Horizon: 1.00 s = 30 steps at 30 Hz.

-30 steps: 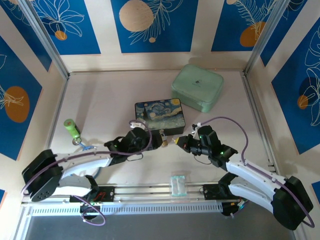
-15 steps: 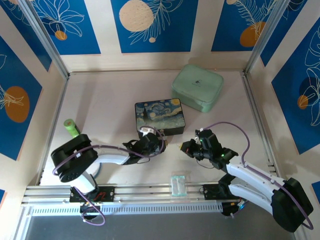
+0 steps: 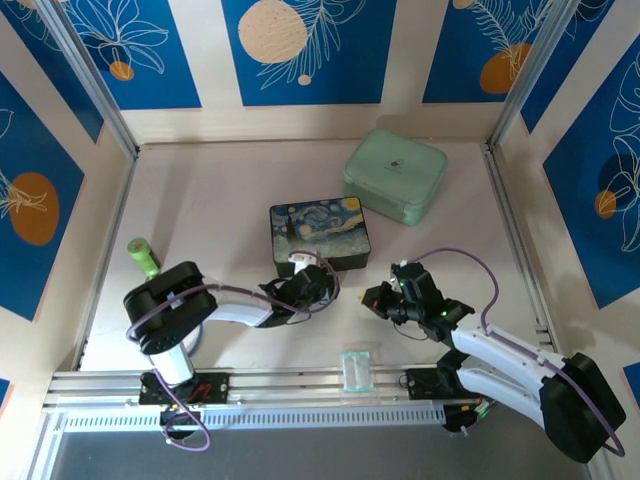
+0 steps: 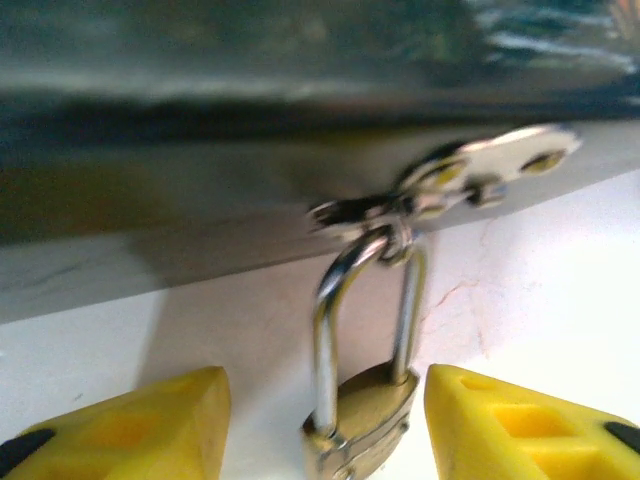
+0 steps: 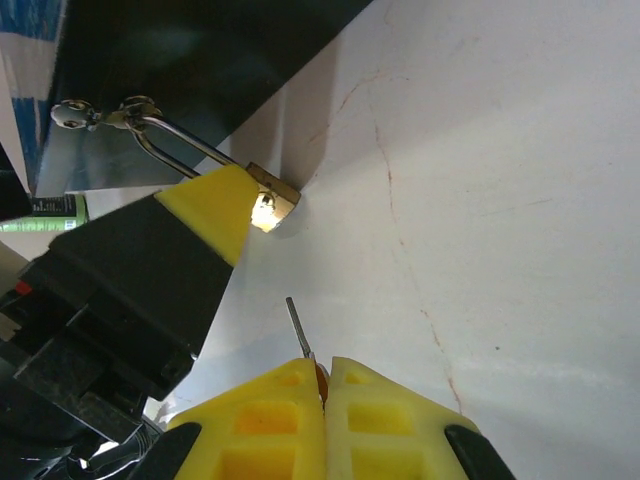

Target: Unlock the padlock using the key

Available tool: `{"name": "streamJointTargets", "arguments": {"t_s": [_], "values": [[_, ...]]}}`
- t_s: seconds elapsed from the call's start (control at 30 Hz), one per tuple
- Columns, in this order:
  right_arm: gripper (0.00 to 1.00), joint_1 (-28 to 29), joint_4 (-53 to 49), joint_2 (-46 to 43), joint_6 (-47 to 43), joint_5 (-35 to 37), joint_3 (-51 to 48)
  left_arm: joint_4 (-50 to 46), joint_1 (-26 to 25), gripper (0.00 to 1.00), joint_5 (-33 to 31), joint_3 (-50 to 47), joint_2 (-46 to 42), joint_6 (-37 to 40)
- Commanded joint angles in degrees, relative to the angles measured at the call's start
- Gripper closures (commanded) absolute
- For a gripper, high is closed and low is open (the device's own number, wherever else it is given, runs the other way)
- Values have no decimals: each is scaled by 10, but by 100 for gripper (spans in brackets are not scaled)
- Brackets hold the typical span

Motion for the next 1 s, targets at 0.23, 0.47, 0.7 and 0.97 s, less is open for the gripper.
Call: {"name": "streamJointTargets", "arguments": {"t_s": [0.23,0.47,0.7,0.97], "values": [[100,5,63,37,20,-3,-20,34,-7,73,24,11,34,-40],[100,6,121,90,34,-26,-17,-6,-6,86,30,26,27,-53],[100,-26,270,166,96,-112,-45,3,2,97,71,26,14,-125],[100,-57,369,236,130,-180,-45,51,19,99,119,16,4,-213]]}}
